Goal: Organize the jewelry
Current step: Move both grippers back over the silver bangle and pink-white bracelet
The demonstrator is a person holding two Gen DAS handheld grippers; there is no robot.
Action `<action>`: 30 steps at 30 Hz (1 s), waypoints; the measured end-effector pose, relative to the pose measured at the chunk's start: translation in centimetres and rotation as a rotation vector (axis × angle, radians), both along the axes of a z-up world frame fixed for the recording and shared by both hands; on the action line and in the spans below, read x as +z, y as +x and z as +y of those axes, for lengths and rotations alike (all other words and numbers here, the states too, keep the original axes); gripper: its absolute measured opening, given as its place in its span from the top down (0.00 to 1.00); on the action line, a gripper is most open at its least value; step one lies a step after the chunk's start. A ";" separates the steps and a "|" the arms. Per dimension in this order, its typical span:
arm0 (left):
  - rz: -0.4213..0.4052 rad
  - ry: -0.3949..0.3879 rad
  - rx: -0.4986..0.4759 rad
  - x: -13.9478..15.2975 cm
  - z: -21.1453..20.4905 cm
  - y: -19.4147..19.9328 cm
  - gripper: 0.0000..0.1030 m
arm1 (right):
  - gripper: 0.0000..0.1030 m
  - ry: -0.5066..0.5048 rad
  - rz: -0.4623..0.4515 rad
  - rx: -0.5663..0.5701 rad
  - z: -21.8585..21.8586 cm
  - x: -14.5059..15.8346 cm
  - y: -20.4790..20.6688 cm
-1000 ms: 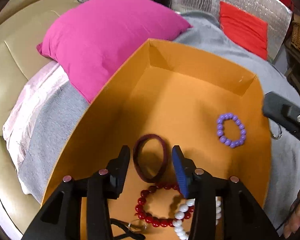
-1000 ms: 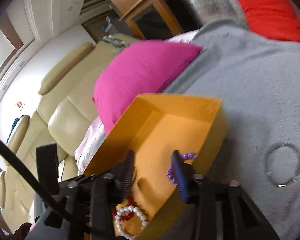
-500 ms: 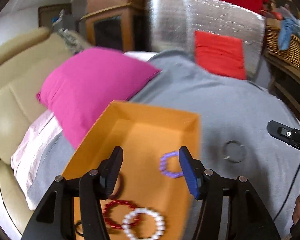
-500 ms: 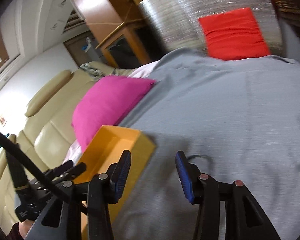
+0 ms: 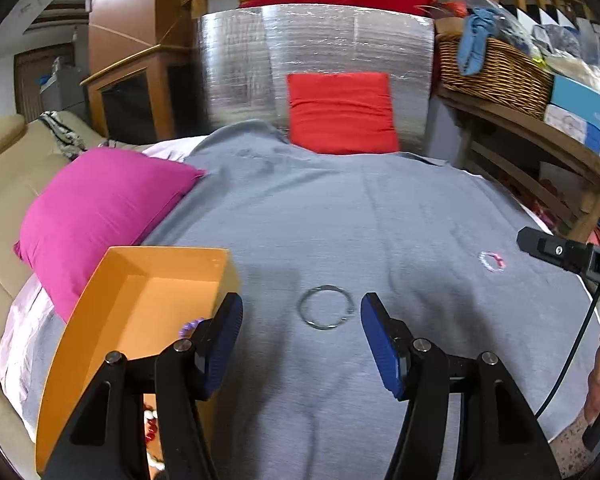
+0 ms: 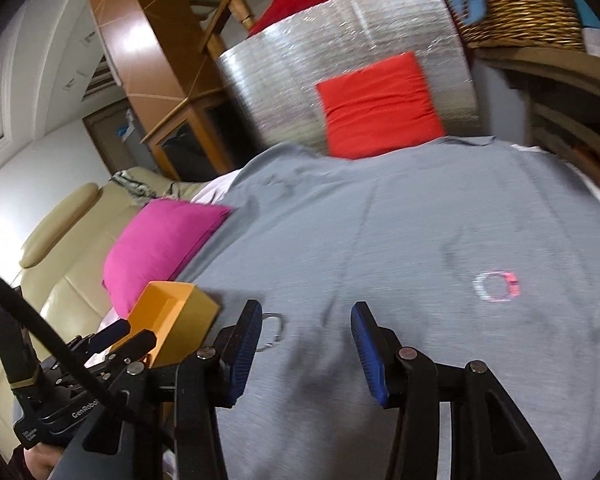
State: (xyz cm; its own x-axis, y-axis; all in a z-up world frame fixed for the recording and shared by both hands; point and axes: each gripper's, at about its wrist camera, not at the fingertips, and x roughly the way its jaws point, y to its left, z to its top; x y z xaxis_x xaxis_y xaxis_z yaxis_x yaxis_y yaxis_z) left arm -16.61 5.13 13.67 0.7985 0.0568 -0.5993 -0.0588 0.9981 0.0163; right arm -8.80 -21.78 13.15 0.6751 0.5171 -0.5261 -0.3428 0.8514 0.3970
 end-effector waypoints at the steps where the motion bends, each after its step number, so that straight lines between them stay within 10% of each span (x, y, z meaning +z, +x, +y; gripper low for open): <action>1: 0.000 0.003 -0.005 0.2 -0.4 -0.2 0.39 | 0.51 0.004 -0.004 -0.012 -0.9 0.2 -0.3; 17: 0.029 0.051 -0.073 3.0 -4.8 -2.5 0.39 | 0.42 0.138 0.005 -0.126 -10.3 2.1 -1.4; 30: 0.163 0.035 -0.128 -2.9 -5.4 1.2 0.39 | 0.42 0.287 0.254 -0.256 -18.7 -4.9 3.1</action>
